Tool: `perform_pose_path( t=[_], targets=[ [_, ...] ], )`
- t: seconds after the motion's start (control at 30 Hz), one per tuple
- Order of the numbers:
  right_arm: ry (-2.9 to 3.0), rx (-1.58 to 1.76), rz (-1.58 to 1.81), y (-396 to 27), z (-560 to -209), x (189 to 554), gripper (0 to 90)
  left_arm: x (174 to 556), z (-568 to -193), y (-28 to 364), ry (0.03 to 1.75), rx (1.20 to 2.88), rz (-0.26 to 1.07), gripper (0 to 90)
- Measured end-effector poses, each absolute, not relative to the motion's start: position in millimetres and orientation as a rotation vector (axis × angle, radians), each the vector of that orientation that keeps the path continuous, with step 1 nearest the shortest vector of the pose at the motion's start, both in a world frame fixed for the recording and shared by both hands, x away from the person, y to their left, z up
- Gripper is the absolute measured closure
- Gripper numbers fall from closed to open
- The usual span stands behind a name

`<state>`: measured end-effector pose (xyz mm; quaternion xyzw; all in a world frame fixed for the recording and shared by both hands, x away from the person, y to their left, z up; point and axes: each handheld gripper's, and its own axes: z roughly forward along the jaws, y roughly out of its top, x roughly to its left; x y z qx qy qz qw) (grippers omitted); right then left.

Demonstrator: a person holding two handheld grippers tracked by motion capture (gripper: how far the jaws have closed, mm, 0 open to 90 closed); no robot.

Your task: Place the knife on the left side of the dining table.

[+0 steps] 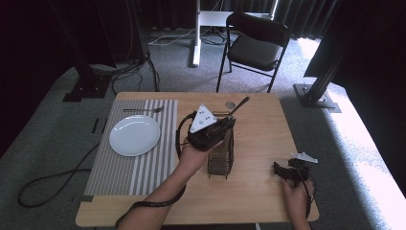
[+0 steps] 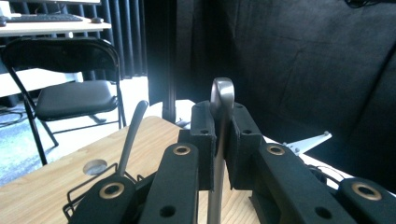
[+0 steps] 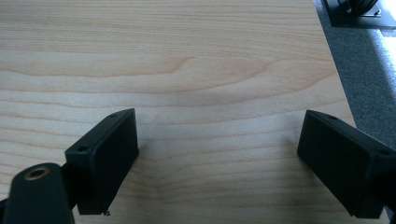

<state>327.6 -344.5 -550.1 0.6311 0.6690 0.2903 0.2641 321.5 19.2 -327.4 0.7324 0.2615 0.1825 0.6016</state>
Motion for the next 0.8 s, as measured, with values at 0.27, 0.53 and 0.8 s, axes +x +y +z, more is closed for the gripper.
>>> perform_pose_path(
  t=[0.27,0.53,0.8],
  targets=[
    [1.808,1.707,0.785,-344.4,-550.0,327.6,11.7,321.0,-310.2,36.8,0.558,1.698,0.380,83.4],
    [1.808,1.707,0.785,-344.4,-550.1,327.6,11.7,311.2,-287.4,54.3,0.536,1.666,0.384,83.4],
    [1.807,1.706,0.785,-344.4,-550.2,327.7,11.8,295.3,-275.4,70.1,0.529,1.658,0.441,83.4]
  ],
)
